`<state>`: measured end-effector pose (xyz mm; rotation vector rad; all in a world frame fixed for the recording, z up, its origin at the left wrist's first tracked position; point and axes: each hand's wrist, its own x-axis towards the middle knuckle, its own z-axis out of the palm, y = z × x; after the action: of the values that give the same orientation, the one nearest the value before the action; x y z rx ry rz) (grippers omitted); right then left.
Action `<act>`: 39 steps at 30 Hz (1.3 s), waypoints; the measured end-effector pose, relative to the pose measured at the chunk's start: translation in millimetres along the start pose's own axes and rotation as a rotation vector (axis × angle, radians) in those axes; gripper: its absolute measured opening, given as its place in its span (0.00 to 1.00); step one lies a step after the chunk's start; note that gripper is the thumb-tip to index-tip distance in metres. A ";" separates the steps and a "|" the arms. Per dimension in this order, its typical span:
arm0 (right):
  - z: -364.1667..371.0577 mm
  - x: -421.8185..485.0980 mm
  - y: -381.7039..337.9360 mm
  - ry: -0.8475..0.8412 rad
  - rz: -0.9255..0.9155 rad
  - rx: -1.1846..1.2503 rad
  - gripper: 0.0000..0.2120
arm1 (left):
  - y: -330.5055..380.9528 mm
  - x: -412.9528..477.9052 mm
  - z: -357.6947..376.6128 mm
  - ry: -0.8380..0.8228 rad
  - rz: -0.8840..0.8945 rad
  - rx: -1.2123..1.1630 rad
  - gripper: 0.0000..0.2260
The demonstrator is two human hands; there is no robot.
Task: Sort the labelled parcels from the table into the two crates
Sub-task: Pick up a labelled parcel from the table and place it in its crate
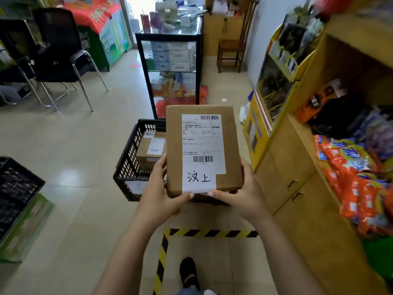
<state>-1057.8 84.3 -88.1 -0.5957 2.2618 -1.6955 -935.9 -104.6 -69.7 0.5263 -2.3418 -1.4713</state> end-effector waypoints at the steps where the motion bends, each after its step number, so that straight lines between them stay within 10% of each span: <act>1: -0.1 17.8 -0.8 0.017 0.002 -0.008 0.55 | 0.0 21.1 -0.3 -0.008 0.009 0.008 0.49; 25: -8.2 311.0 95.0 0.052 0.198 -0.006 0.53 | -75.7 338.0 82.1 -0.201 -0.162 0.009 0.50; 39: 46.2 415.9 294.1 -0.061 0.511 -0.075 0.56 | -264.6 439.1 184.0 -0.317 -0.502 0.005 0.51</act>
<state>-1455.9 -78.2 -365.0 -0.0633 2.1934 -1.3264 -1370.1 -272.3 -352.5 1.0058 -2.5731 -1.8827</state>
